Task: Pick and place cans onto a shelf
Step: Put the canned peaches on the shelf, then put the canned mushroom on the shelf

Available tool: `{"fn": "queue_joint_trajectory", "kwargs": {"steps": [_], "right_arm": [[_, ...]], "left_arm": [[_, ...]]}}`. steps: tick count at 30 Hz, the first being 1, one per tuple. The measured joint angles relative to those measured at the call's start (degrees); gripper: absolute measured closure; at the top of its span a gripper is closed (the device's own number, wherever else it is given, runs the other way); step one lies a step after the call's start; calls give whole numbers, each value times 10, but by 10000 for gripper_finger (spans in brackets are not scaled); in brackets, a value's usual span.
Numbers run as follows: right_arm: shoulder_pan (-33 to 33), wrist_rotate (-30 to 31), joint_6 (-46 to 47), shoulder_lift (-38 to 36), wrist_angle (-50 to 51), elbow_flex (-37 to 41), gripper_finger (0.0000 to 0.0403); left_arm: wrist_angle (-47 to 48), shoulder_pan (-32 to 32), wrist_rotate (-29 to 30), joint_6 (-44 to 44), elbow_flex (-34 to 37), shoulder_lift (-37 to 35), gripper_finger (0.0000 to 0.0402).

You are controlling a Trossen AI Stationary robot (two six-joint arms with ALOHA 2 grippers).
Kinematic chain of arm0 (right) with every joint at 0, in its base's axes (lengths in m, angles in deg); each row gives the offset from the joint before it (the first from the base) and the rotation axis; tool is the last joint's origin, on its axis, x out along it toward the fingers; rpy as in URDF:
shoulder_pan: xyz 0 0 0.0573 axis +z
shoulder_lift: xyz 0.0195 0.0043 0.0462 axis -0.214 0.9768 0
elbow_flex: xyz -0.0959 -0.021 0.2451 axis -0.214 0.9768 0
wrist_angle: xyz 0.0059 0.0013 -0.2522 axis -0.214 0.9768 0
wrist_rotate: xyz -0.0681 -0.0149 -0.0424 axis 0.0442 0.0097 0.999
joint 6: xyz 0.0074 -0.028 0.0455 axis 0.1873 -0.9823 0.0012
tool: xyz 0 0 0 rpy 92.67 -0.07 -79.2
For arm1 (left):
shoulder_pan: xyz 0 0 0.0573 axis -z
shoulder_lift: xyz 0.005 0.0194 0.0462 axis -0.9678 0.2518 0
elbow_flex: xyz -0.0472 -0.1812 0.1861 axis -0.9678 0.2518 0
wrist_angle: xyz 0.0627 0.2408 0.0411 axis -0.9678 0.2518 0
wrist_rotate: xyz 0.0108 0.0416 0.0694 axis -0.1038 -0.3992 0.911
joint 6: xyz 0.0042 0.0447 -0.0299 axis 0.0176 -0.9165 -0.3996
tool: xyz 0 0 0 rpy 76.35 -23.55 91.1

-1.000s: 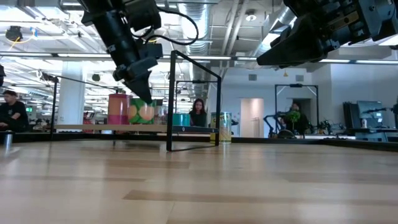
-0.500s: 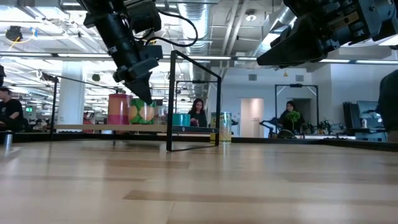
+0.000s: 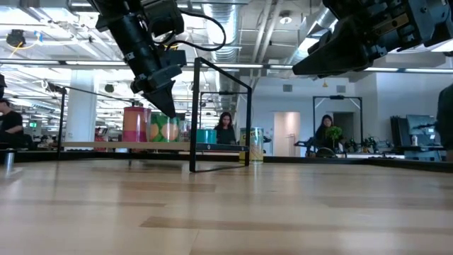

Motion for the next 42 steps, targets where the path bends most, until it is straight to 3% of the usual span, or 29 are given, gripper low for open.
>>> {"fn": "queue_joint_trajectory", "kwargs": {"steps": [35,42], "right_arm": [[0,-1,0,0,2,0,391],[0,-1,0,0,1,0,391]], "left_arm": [[25,1,24,-5,-1,4,337],[52,15,24,-15,-31,4,328]]}}
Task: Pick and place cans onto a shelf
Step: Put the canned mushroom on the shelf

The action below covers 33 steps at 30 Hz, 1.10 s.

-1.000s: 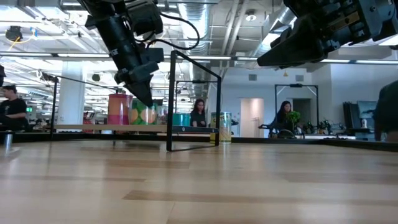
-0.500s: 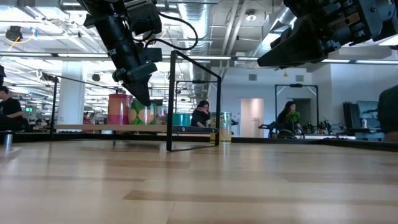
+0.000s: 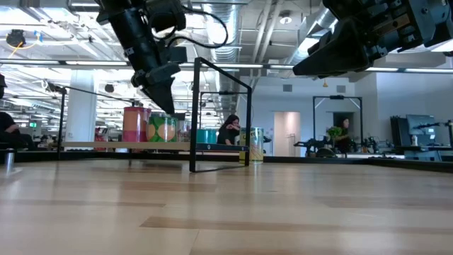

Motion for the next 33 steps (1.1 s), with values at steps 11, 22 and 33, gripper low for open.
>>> {"fn": "queue_joint_trajectory", "kwargs": {"steps": [11,22,33], "right_arm": [[0,0,-3,0,1,0,391],[3,0,-33,4,-21,0,391],[-10,-23,-54,57,-95,1,391]], "left_arm": [[52,86,16,6,-44,-11,329],[61,297,38,117,-44,-28,329],[59,519,42,296,-44,-26,393]]}}
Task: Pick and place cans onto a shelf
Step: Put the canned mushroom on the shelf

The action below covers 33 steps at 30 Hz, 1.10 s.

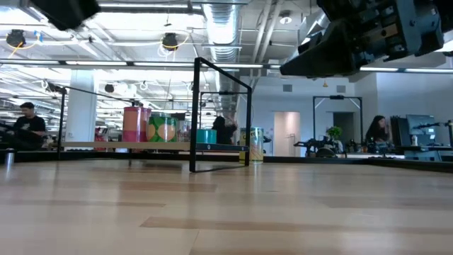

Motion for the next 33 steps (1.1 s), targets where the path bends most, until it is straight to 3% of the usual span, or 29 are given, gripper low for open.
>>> {"fn": "queue_joint_trajectory", "kwargs": {"steps": [7,13,18,23,28,33], "right_arm": [[-2,-8,4,-5,0,0,391],[-1,-10,7,-5,3,0,391],[-1,-9,8,-5,4,0,391],[-1,-9,9,-5,6,0,391],[-1,-9,9,-5,7,0,391],[-1,-8,9,-5,7,0,391]], "left_arm": [[-5,77,21,63,-7,56,400],[45,88,-46,96,-81,158,393],[97,90,-121,124,-162,240,358],[155,100,-145,184,-209,294,306],[203,111,-165,276,-212,323,267],[201,117,-157,316,-199,329,255]]}}
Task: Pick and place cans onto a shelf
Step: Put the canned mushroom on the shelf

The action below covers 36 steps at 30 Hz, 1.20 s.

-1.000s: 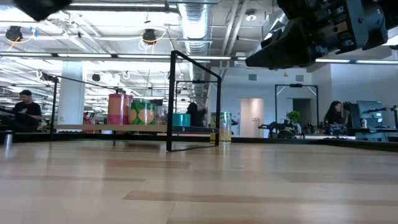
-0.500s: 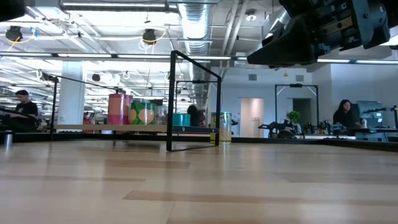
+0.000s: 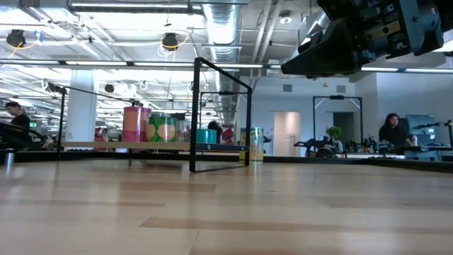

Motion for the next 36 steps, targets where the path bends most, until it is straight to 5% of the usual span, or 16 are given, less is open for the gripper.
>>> {"fn": "queue_joint_trajectory", "kwargs": {"steps": [4,11,19,29,36], "right_arm": [[0,0,0,0,0,0,391],[0,0,0,0,1,0,391],[0,0,0,0,1,0,391],[0,0,0,0,1,0,391],[0,0,0,0,10,0,391]], "left_arm": [[11,0,3,31,19,0,281],[-36,3,9,-7,36,-5,389],[20,-39,90,-48,32,-61,400],[16,-173,220,-204,33,-179,401],[-204,-276,182,-368,188,-303,401]]}}
